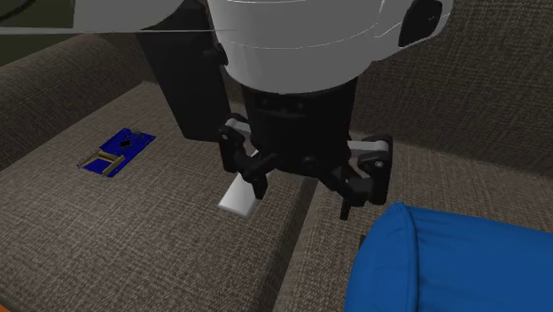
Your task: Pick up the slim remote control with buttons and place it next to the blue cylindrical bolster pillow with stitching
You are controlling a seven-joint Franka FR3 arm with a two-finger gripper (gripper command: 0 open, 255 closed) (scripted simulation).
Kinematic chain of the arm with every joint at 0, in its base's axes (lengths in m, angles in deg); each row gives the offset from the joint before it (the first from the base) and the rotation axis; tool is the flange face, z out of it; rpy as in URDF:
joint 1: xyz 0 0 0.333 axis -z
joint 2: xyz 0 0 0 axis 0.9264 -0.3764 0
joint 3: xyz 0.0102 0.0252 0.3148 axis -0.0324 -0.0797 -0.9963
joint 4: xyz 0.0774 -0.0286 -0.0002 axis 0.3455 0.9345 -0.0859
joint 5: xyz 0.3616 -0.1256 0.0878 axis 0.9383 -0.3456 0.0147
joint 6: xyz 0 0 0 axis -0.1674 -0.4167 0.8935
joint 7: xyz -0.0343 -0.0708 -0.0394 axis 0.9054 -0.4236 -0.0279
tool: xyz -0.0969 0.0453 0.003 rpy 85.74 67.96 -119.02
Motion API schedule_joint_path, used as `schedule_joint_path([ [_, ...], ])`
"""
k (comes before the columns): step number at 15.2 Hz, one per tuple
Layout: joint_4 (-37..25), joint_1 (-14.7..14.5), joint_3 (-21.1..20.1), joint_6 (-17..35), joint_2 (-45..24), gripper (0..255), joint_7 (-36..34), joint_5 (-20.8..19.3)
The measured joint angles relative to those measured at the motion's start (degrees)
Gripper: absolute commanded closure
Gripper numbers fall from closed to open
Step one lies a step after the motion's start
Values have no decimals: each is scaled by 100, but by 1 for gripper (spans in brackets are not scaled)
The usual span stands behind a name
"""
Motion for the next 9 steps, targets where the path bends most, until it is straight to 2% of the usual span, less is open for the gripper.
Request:
schedule_joint_path([
  [9,-943,-113,-454,757,-1876,0,-888,-200],
])
